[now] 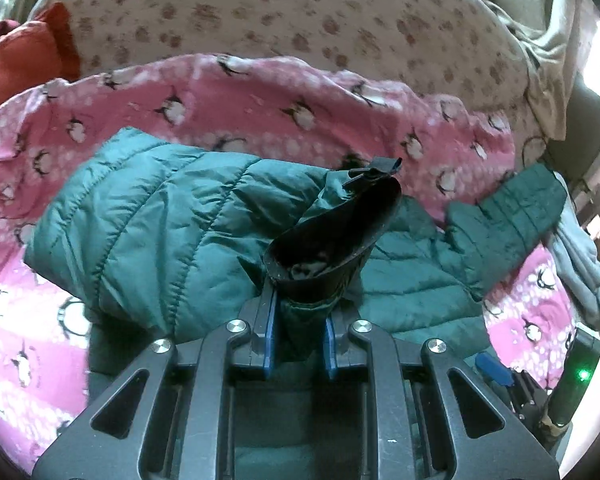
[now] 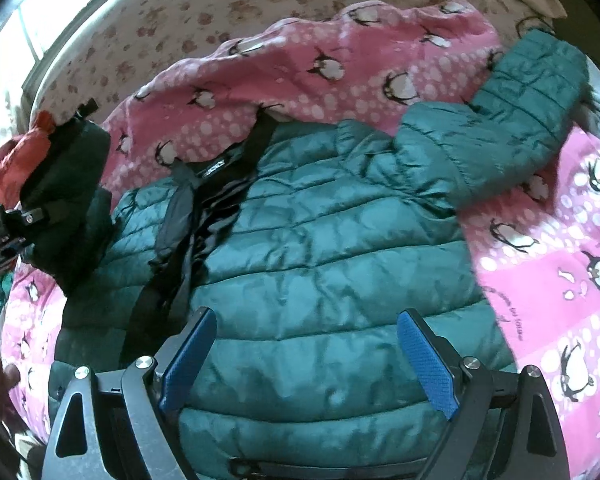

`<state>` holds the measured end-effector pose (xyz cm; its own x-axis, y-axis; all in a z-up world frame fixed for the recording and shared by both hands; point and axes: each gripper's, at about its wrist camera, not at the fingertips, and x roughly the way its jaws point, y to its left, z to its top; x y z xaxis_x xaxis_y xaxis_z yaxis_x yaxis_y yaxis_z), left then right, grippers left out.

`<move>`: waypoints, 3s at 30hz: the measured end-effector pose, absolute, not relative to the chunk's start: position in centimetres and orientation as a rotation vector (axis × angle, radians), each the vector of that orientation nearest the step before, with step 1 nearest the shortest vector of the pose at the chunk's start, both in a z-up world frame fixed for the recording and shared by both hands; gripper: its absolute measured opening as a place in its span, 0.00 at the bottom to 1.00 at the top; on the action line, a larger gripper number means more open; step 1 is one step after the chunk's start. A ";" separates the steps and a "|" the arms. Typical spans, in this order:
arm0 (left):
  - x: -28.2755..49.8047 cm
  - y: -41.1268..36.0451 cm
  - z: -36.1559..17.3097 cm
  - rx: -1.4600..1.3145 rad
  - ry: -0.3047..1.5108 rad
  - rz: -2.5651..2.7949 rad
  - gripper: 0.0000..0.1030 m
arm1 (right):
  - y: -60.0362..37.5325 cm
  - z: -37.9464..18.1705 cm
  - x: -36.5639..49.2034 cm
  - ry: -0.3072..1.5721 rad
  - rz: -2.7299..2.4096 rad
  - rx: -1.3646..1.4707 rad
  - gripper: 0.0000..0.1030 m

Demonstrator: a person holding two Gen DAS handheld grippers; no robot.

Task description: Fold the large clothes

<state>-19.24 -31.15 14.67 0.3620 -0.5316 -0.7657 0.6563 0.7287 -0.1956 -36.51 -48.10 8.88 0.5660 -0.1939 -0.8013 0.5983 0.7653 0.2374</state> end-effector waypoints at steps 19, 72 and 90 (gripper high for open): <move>-19.5 -37.0 9.7 0.164 1.045 -0.777 0.17 | -49.6 7.9 -35.9 0.911 -0.530 0.448 0.88; -11.2 -15.3 9.2 -0.002 0.991 -0.388 0.56 | -50.5 11.9 -28.7 0.755 -0.504 0.377 0.18; -10.1 -22.4 9.1 0.012 0.970 -0.437 0.56 | -53.2 11.9 -27.9 0.807 -0.521 0.382 0.46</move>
